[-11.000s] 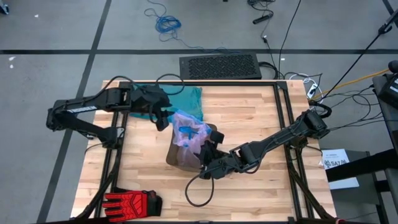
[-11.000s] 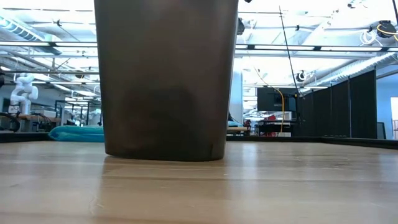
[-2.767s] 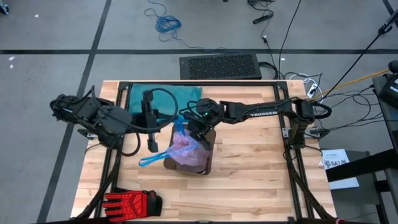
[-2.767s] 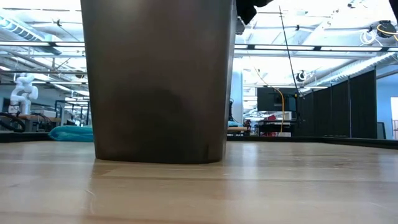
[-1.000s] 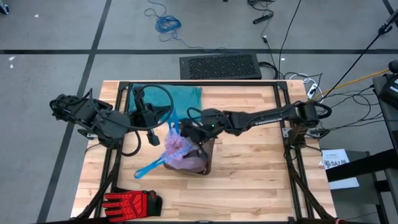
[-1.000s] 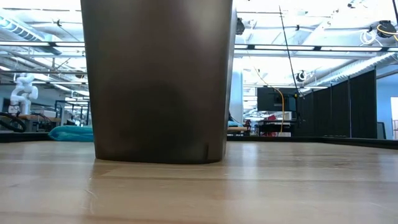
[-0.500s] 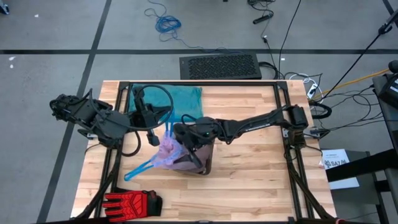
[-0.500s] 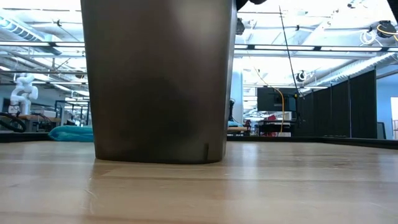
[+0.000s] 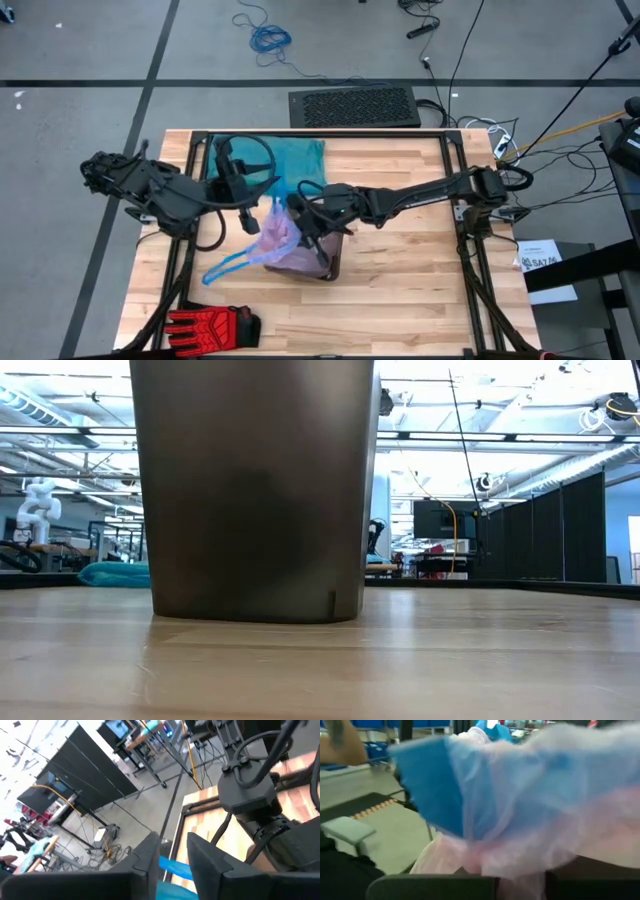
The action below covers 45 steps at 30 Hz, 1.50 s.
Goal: Place trash/remove bag and relplace
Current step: Remove the trash bag from the trash bin and put it on the top right of the table
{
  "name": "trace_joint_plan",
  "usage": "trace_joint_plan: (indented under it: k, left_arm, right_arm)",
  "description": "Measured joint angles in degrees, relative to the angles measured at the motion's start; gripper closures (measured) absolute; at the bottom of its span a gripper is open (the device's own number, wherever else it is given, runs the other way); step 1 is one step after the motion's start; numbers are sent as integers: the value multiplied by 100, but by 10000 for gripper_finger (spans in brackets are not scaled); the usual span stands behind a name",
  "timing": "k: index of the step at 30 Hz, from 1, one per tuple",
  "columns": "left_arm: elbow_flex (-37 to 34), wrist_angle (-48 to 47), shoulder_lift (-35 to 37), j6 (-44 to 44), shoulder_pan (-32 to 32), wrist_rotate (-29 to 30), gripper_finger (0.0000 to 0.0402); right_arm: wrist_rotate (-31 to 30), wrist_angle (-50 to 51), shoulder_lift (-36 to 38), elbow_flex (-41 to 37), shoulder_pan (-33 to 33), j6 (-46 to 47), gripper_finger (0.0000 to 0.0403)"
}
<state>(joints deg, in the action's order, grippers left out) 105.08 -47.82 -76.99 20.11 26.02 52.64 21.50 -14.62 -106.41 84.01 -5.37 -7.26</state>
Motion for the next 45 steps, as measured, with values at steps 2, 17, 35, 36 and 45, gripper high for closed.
trace_joint_plan:
  k: [2,17,35,36,45]
  left_arm:
    - [0,207,13,160,5,14,288]
    - [-2,826,44,962,456,373,273]
    - [-2,806,42,251,673,1526,274]
    - [-2,568,44,-4,577,1534,274]
    - [-136,-2073,-8,-2798,-168,1537,344]
  right_arm:
    - [-178,185,188,0,0,-115,402]
    - [-1617,1230,1737,0,0,-975,403]
    - [-4472,2853,3775,2,2,-2343,403]
    - [-4652,3025,3833,2,4,-2321,403]
    - [-6033,4225,4290,2,102,-1891,403]
